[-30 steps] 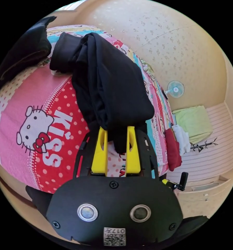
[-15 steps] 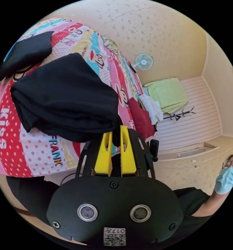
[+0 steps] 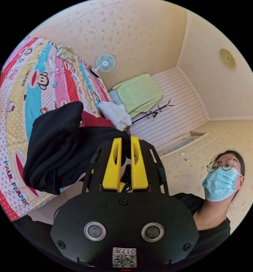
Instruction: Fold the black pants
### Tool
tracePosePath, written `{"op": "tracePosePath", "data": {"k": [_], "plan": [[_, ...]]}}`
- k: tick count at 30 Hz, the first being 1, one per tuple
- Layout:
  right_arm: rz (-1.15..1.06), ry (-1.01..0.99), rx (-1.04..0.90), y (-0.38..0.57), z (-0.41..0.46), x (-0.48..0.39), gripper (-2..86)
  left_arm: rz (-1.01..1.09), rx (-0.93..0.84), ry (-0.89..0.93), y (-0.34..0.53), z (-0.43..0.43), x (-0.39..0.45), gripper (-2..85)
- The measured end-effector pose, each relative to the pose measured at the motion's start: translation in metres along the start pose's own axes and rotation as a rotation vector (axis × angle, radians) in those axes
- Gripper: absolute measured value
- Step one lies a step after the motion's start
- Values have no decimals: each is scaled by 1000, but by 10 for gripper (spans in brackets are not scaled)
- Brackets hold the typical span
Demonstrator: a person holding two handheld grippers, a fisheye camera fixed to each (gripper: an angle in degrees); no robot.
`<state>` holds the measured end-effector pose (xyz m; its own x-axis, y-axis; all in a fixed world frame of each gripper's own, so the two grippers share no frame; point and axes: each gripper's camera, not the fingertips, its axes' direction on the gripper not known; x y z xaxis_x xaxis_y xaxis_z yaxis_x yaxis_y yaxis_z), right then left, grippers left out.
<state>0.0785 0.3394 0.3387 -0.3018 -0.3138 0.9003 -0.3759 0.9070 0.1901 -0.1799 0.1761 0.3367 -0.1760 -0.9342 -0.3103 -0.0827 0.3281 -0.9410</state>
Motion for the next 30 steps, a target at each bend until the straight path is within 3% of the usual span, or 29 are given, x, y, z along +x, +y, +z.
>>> {"op": "tracePosePath", "data": {"k": [3,8,10,14,20,26,30], "plan": [[-54,206,75,-11,-11,-16,199,-37,-86,21,11,36,-36,61],[220,347,-97,-22,-18,56,163,-65,-112,-49,49,65,-113,59],[270,336,-112,-23,-34,81,131,-60,-118,-30,71,67,-141,30],[326,200,-56,-25,-74,114,76,-67,-178,-23,90,82,-172,102],[322,176,-92,-40,-84,123,68,275,-305,-126,91,139,-136,131],[364,121,-67,-47,-91,136,75,571,-565,-519,101,249,-127,137],[408,152,-39,-50,-102,144,82,446,-667,-384,103,310,-177,106]]}}
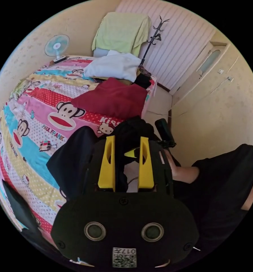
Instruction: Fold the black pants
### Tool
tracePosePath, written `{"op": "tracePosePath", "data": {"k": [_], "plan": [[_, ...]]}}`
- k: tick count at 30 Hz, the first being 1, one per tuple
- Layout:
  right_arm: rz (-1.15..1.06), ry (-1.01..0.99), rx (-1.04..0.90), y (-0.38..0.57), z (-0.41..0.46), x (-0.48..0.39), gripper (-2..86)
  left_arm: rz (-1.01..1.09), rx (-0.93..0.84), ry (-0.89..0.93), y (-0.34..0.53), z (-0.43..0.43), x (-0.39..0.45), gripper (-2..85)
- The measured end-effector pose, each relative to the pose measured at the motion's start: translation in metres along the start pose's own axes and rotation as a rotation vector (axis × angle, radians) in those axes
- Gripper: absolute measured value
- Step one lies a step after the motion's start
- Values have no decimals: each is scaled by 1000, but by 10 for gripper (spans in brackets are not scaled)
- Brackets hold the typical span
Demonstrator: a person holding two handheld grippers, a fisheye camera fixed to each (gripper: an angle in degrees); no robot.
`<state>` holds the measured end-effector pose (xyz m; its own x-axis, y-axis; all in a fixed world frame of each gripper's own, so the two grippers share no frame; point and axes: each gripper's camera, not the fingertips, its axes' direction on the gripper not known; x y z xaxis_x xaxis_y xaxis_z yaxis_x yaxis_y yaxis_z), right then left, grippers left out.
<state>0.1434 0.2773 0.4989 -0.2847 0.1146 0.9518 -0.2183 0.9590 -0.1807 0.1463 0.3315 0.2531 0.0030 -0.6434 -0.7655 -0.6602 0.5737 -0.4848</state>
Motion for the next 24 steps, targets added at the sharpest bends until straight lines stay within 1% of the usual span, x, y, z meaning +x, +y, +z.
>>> {"op": "tracePosePath", "data": {"k": [1,3,4,6,7,9,10,14,17,21,24], "plan": [[20,16,3,-3,-5,4,84,-28,-40,33,-5,18,-9,98],[41,41,-13,-9,-9,8,82,-52,-50,82,-5,32,-17,89],[35,29,-27,-12,-11,9,80,-49,-15,111,1,33,-19,82],[38,23,-32,-15,-13,10,77,-51,58,113,15,32,-22,71],[46,19,-29,-15,-14,11,76,-45,89,98,23,36,-23,64],[56,7,-25,-17,-14,12,77,-46,91,41,28,52,-20,48],[60,1,-25,-20,-13,13,77,-31,77,15,25,66,-16,29],[55,24,-43,-31,-9,9,77,-39,-8,-15,6,108,-7,24],[63,11,-40,-31,-11,8,77,-44,8,-66,4,117,5,42],[79,1,-38,-30,-12,8,78,-83,41,-122,14,130,23,136],[81,4,-38,-33,-9,4,79,-60,48,-267,6,151,37,127]]}}
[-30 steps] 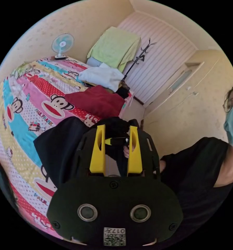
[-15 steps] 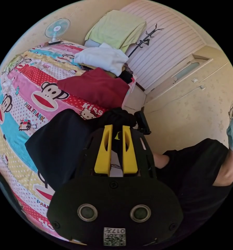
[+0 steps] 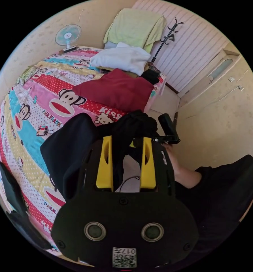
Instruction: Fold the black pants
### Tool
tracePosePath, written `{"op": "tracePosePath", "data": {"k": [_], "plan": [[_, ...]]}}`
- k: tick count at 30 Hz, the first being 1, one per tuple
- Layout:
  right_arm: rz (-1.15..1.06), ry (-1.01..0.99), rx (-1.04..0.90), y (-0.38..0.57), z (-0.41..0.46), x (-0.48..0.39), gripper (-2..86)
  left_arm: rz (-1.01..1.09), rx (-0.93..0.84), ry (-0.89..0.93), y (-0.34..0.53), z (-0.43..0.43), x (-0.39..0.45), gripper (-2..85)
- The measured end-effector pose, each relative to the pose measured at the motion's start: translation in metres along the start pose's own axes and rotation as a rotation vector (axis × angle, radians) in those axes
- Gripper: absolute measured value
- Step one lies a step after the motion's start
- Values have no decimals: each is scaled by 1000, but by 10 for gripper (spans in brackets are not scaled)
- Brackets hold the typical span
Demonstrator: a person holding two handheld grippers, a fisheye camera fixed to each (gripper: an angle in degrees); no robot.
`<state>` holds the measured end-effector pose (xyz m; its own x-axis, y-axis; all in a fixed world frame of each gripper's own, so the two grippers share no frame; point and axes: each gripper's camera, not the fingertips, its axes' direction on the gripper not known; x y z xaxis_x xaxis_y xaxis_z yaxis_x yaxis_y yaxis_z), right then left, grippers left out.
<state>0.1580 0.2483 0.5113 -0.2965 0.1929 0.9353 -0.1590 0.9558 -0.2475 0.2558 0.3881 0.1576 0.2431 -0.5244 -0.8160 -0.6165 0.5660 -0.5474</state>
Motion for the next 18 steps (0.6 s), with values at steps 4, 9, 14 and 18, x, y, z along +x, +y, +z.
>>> {"op": "tracePosePath", "data": {"k": [4,9,14,18], "plan": [[1,36,-7,-2,5,-9,81,-19,-54,-54,-17,33,4,56],[38,-40,-11,8,-3,-10,91,-133,106,394,-21,15,-36,28],[-72,43,-104,32,-9,-44,116,-270,330,681,-7,-11,-69,13],[-97,47,-93,60,-8,-56,132,-225,455,638,-4,-60,-40,6]]}}
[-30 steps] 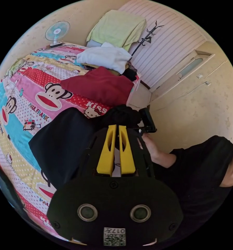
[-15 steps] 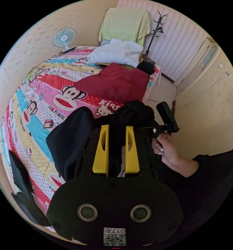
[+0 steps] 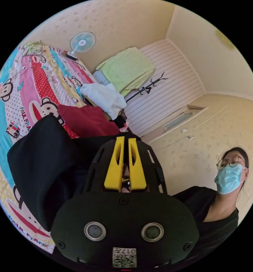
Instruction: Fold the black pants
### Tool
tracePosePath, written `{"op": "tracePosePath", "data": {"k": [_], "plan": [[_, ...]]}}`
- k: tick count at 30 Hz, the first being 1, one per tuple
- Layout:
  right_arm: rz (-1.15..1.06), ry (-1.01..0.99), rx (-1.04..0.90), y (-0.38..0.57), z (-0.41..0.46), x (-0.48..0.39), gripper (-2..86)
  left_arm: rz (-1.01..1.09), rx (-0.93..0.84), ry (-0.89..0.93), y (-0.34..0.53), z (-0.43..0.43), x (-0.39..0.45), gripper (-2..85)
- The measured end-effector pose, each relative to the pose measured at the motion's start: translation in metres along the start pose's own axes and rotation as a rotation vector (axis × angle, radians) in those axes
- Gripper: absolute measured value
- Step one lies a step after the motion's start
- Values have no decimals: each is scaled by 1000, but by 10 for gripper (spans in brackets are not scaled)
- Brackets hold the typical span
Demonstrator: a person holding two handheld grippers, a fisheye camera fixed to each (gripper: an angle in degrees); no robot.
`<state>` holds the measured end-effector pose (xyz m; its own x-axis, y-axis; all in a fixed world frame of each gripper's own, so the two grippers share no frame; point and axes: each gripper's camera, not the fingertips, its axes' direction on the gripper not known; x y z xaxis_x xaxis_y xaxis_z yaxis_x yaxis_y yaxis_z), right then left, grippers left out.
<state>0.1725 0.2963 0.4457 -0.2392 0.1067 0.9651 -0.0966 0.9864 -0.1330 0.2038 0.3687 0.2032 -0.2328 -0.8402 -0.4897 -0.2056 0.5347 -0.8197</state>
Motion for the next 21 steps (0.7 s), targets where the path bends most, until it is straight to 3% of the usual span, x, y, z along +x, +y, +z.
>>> {"op": "tracePosePath", "data": {"k": [8,14,21], "plan": [[-148,-123,242,79,22,-55,197,183,194,-54,-2,-57,127,-2],[-522,129,360,124,39,-148,226,348,317,-153,19,-76,227,-3],[-578,236,357,154,58,-190,236,405,430,-175,47,-91,304,-2]]}}
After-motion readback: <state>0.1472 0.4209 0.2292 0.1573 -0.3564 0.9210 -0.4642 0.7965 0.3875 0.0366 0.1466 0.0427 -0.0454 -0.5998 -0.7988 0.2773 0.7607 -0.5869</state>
